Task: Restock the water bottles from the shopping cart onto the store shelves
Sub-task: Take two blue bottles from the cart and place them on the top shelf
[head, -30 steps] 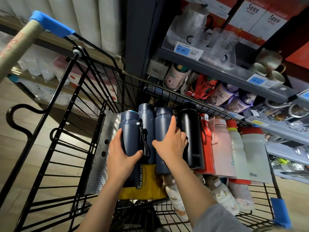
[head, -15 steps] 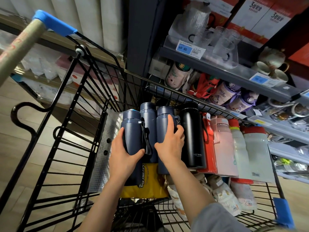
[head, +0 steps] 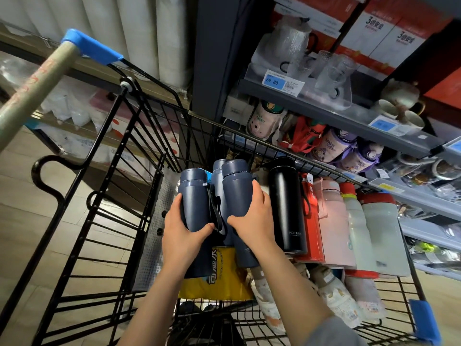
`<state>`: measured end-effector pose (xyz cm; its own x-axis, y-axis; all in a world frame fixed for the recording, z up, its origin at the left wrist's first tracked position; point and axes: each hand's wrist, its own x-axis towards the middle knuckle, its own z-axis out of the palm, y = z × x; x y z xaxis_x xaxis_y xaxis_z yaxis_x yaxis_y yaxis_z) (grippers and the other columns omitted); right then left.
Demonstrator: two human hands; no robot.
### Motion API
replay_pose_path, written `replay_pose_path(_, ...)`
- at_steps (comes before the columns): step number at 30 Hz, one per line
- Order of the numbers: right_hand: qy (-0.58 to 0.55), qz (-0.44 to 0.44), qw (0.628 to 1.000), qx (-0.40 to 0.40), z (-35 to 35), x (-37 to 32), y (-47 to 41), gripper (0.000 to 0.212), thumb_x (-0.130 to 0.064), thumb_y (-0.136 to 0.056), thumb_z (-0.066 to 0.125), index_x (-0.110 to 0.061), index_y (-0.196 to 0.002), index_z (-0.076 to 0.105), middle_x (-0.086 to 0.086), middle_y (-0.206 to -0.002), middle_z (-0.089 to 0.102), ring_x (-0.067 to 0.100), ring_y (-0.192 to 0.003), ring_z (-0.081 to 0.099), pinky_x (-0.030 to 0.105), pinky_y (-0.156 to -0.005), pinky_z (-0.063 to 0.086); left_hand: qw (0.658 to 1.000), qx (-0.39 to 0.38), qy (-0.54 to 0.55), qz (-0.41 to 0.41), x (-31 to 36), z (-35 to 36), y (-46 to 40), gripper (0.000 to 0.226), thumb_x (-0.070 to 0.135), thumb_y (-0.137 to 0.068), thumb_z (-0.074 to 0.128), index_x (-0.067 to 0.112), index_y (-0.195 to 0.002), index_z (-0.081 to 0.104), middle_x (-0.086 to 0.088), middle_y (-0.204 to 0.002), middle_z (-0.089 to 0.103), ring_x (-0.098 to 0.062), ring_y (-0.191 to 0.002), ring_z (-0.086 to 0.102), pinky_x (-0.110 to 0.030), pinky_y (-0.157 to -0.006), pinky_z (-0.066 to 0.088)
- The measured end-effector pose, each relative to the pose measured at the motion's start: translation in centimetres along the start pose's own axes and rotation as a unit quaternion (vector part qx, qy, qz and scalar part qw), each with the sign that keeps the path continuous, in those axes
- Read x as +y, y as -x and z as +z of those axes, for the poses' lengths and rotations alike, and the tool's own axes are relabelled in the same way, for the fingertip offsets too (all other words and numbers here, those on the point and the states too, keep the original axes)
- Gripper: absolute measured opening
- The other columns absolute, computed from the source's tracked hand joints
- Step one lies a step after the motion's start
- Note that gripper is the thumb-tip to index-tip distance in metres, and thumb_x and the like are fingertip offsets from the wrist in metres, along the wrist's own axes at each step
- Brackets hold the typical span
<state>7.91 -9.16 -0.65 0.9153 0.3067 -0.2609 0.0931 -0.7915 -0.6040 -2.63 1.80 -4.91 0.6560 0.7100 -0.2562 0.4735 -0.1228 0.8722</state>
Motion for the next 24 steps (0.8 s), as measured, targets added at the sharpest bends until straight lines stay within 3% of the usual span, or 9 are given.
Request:
replay_pose_path(7,0.116,-0.007,0.993,0.000,0.5,1.1,1.2,0.112,-0.044,-0.077,0.071,-0.040,-0.147,-0.016,-0.006,-0.158,0.006,0.034,-0.131,0.038,0.045,-0.095,0.047,1.000,-0.007,-0.014,0.005,0.0,0.2,0.3,0.100,0.031,-0.067,0.083,0.027,-0.148,0.024,0.000,-0.145,0.037,-0.020,-0.127,0.043,-0.033,-0.090,0.036)
replay_pose_path(10,0.139,-0.007,0.990,0.015,0.8,1.1,1.4,0.116,-0.045,-0.075,0.074,-0.038,-0.148,-0.017,0.001,-0.152,0.007,0.032,-0.131,0.032,0.045,-0.095,0.047,0.999,-0.012,-0.029,0.016,0.0,0.5,0.5,0.099,0.030,-0.067,0.082,0.028,-0.148,0.024,0.002,-0.147,0.037,-0.018,-0.129,0.041,-0.033,-0.093,0.037)
replay_pose_path(15,0.156,-0.008,0.987,0.023,0.9,0.8,1.2,0.112,-0.041,-0.077,0.072,-0.035,-0.149,-0.014,0.006,-0.146,0.018,0.031,-0.126,0.039,0.041,-0.091,0.048,0.997,-0.005,-0.068,0.025,0.4,0.6,0.7,0.096,0.036,-0.070,0.078,0.032,-0.148,0.022,0.006,-0.147,0.037,-0.020,-0.127,0.045,-0.034,-0.088,0.039)
replay_pose_path(24,0.105,-0.079,0.991,0.027,-0.8,1.2,3.9,0.104,-0.043,-0.074,0.068,-0.043,-0.147,-0.006,-0.002,-0.145,0.024,0.026,-0.123,0.044,0.038,-0.089,0.048,0.992,0.013,-0.124,0.033,1.2,-0.2,2.0,0.096,0.044,-0.071,0.076,0.039,-0.147,0.019,0.009,-0.147,0.039,-0.022,-0.125,0.048,-0.041,-0.090,0.043)
